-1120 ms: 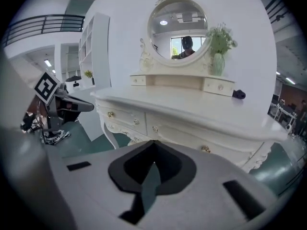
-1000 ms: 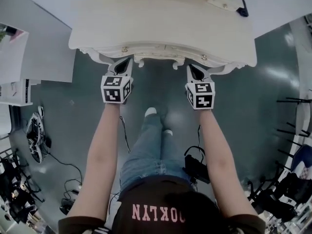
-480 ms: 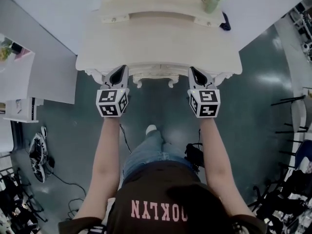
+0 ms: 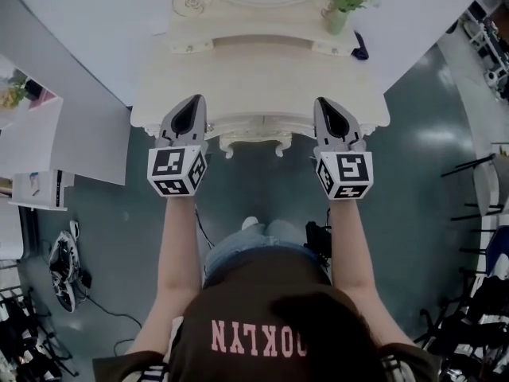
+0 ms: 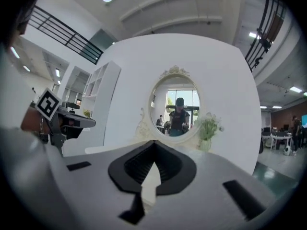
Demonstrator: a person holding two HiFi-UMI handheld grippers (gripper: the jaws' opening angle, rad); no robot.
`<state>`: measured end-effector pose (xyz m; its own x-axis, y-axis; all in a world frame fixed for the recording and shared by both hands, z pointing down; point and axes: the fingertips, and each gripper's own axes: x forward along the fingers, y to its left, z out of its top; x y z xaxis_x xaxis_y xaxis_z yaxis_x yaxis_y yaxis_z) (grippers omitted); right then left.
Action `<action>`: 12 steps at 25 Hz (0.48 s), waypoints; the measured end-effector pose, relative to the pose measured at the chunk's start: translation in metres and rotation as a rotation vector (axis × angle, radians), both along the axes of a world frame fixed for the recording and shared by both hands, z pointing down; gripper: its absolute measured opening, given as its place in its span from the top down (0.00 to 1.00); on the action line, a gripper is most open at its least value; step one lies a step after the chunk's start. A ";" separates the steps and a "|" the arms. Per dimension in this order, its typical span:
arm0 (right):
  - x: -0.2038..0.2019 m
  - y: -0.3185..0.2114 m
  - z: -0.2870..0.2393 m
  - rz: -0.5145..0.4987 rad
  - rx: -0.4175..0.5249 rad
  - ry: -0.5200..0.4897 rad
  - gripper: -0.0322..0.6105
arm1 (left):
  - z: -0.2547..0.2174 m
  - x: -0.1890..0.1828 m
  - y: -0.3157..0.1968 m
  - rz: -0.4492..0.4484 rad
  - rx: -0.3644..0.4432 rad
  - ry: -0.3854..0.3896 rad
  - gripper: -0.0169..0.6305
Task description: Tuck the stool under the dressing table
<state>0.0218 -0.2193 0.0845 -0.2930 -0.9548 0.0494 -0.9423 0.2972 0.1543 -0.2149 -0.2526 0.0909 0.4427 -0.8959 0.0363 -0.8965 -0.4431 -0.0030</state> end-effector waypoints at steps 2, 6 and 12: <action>-0.005 0.004 -0.016 -0.013 0.053 0.030 0.95 | -0.016 0.001 0.003 0.003 0.033 0.014 0.97; -0.005 0.006 -0.044 -0.024 0.114 0.065 0.95 | -0.041 0.010 0.008 0.004 0.086 -0.011 0.97; 0.007 0.001 -0.081 -0.038 0.170 0.065 0.95 | -0.073 0.030 0.008 0.003 0.150 -0.058 0.97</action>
